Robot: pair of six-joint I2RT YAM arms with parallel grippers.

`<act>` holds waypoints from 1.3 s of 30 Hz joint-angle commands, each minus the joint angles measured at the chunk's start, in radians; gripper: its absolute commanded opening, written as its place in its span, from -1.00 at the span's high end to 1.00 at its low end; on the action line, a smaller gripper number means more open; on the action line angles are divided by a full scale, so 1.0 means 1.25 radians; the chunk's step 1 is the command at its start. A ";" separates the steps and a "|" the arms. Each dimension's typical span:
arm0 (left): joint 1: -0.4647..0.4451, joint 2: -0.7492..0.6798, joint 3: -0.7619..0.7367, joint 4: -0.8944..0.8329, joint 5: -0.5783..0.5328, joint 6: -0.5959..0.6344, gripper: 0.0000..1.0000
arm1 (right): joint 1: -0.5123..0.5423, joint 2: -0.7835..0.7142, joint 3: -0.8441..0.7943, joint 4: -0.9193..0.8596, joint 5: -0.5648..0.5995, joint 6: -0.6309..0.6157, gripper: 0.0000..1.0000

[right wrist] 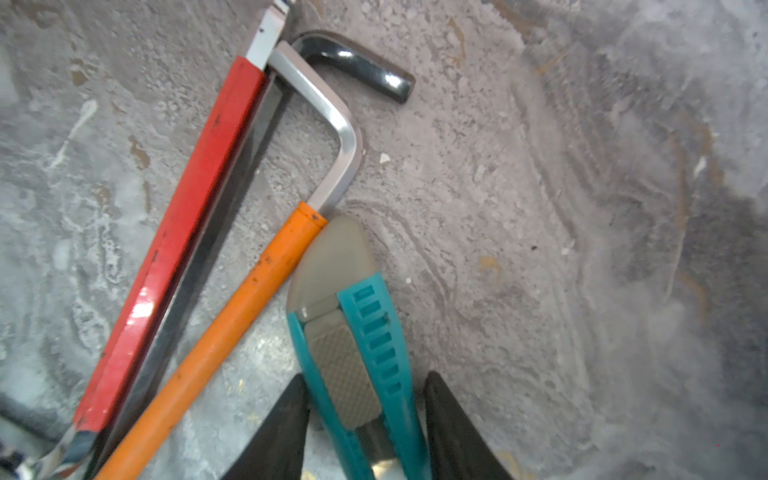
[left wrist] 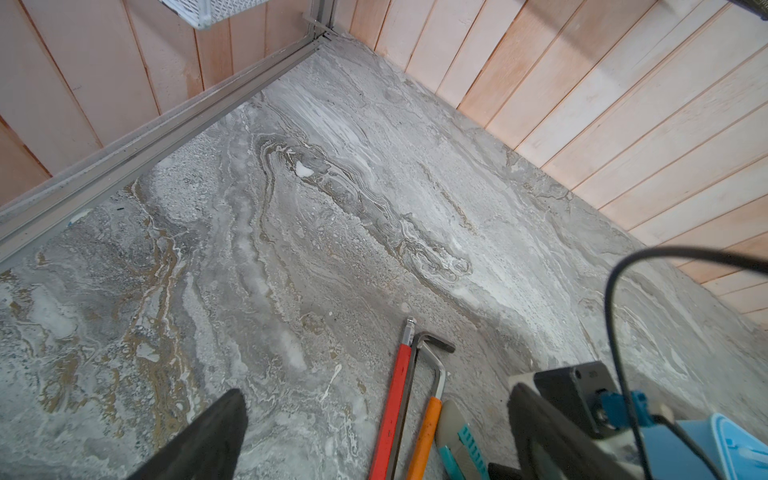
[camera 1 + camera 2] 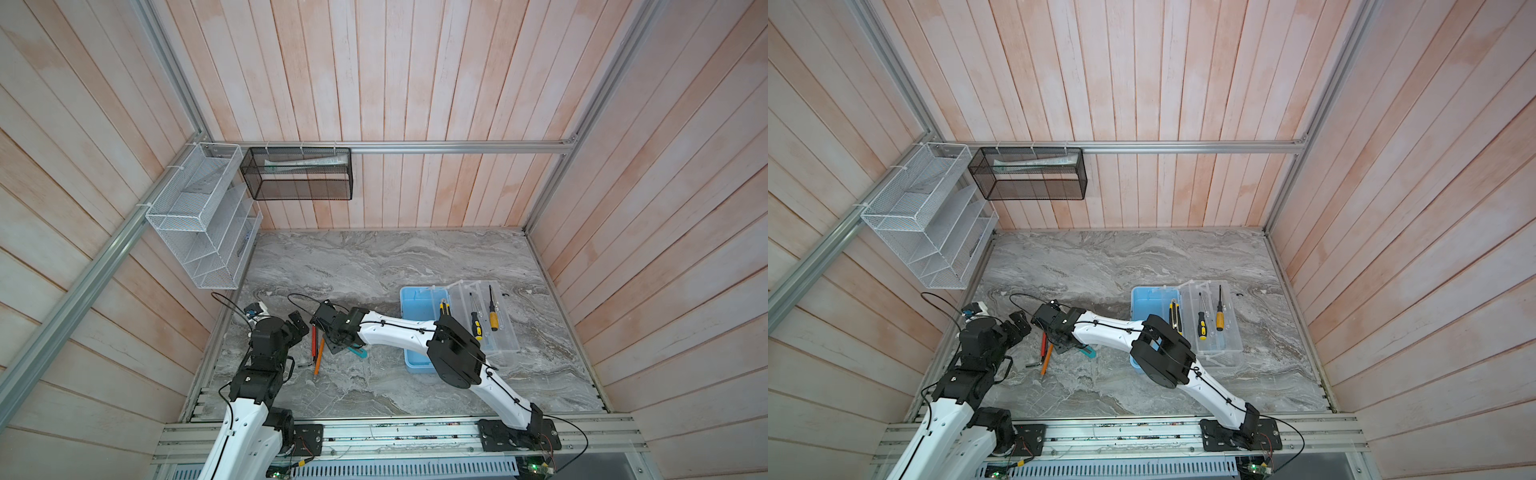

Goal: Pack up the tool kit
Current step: 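Lower the right gripper and grasp the teal box cutter, then lift and carry the teal box cutter over the clear lid with the right gripper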

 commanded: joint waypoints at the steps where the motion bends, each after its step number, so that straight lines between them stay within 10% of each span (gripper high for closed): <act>1: 0.005 -0.003 -0.004 0.016 0.009 0.008 -0.99 | 0.001 0.023 -0.044 -0.058 0.020 -0.036 0.15; 22: 0.005 -0.036 -0.008 0.006 -0.002 0.012 -0.99 | -0.012 -0.193 -0.231 0.146 0.049 -0.054 0.86; 39: 0.004 -0.055 -0.013 0.001 -0.006 0.009 -0.99 | -0.073 -0.430 -0.389 0.132 0.073 0.006 1.00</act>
